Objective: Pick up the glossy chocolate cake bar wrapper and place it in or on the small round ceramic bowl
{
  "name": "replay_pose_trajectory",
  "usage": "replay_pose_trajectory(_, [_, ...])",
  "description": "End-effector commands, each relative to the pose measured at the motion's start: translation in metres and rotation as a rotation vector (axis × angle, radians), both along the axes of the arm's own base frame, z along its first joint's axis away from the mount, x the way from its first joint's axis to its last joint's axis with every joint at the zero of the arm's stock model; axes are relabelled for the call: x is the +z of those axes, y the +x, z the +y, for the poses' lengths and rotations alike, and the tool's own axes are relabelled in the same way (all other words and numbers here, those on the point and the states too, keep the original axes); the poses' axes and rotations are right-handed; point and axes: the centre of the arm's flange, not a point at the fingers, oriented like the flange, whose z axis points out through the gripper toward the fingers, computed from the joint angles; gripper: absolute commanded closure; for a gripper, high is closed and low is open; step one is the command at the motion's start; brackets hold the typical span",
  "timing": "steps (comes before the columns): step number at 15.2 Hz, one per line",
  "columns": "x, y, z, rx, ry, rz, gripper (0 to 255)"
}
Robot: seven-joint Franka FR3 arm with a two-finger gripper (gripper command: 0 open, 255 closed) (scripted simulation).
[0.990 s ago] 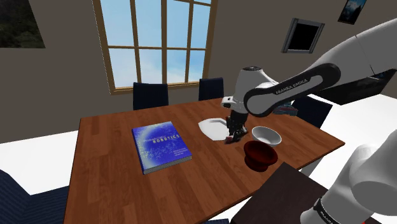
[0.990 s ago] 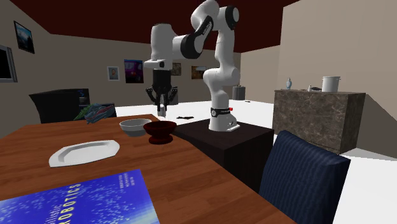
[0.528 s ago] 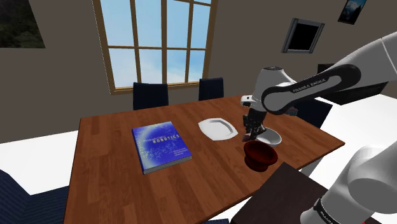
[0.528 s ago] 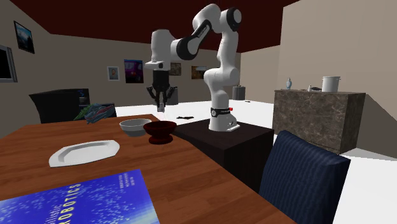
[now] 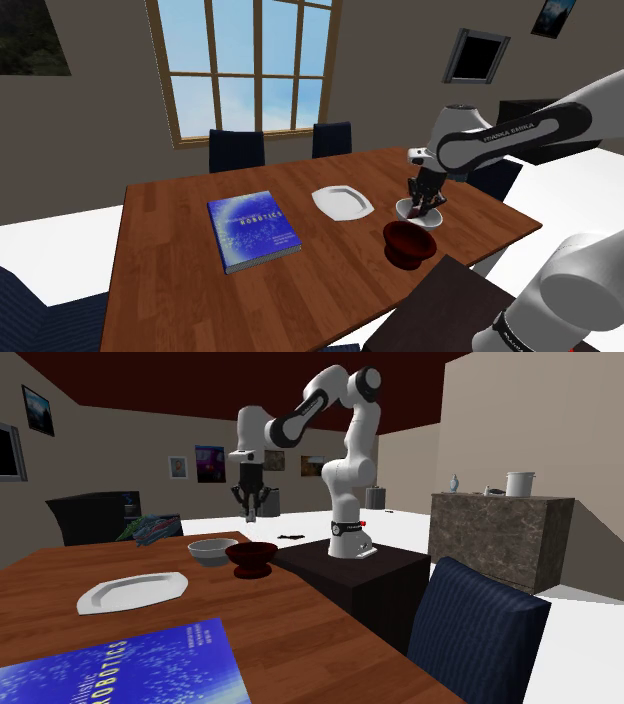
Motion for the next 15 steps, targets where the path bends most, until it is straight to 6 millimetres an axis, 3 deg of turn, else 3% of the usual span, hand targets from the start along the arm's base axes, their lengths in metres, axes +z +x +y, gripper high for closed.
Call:
replay_pose_trajectory(1, [-0.007, -0.002, -0.006, 0.001, 0.000, 0.000, 255])
replay_pose_trajectory(15, [-0.081, -0.002, -0.006, 0.001, 0.000, 0.000, 255])
